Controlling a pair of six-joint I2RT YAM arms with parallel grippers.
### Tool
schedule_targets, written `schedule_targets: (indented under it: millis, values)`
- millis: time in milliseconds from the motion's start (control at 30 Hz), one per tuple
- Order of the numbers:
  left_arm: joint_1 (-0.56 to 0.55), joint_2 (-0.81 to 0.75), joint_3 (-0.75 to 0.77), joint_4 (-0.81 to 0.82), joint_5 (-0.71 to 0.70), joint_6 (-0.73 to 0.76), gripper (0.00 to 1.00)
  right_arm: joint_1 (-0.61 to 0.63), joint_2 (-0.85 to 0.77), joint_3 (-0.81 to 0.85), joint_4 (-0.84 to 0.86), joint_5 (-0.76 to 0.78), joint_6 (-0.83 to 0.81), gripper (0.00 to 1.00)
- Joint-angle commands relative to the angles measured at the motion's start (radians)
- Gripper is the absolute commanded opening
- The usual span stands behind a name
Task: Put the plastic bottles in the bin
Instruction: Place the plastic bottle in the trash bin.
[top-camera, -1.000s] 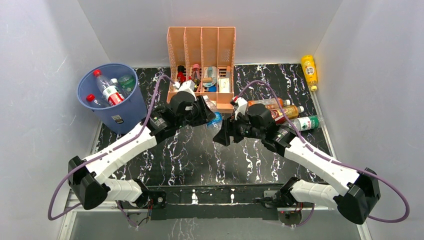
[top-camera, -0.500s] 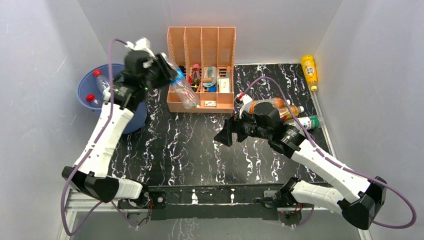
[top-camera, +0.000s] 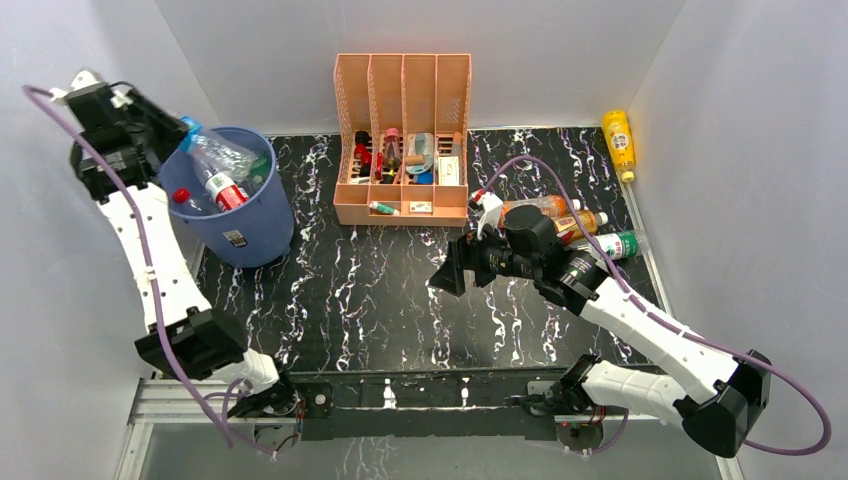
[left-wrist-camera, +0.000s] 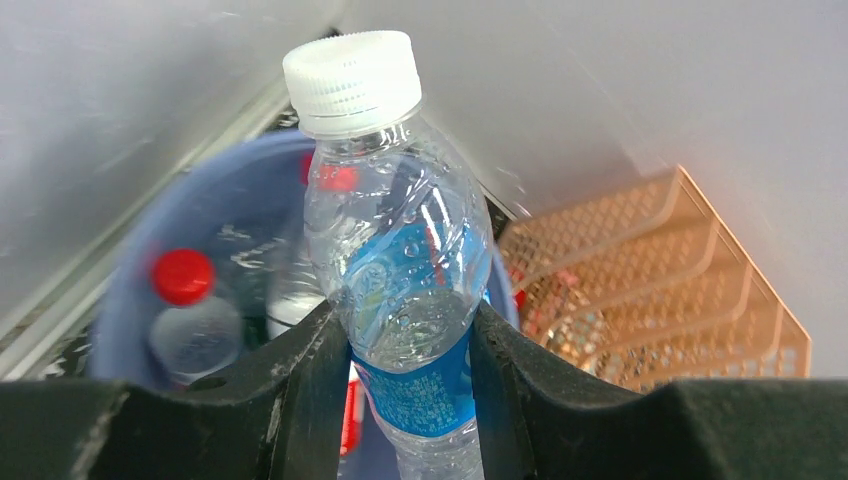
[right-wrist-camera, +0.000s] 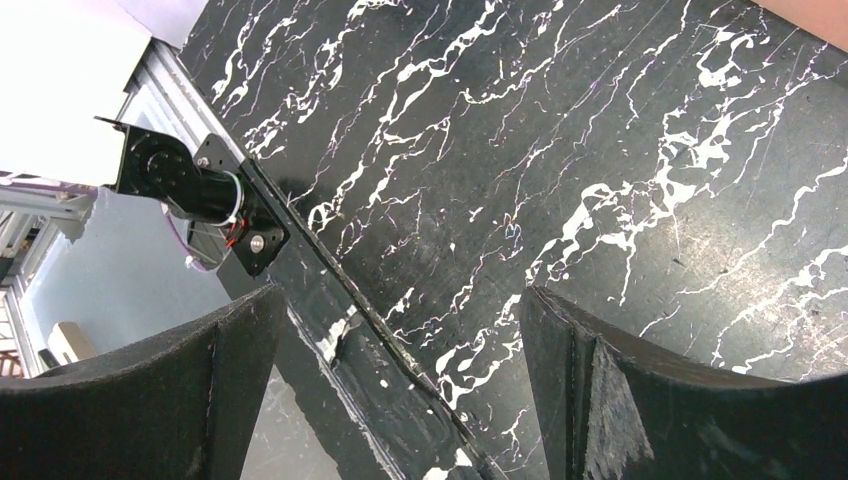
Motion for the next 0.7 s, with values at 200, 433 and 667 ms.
schedule_targets:
  millis: [200, 433, 667]
  values:
    - [0.146, -0.013, -0.098, 0.042, 0.142, 0.041, 0.44, 0.006, 0.012, 0.030, -0.014, 0.019, -0.051, 0.98]
    - [0.028, 0.016, -0.158, 0.003, 0.088, 0.134, 0.60, 0.005, 0.050, 0.032, 0.009, 0.013, -0.060, 0.98]
    - [-0.069, 0.081, -0.082, -0.070, 0.011, 0.204, 0.98, 0.005, 0.051, 0.043, -0.002, 0.065, -0.061, 0.98]
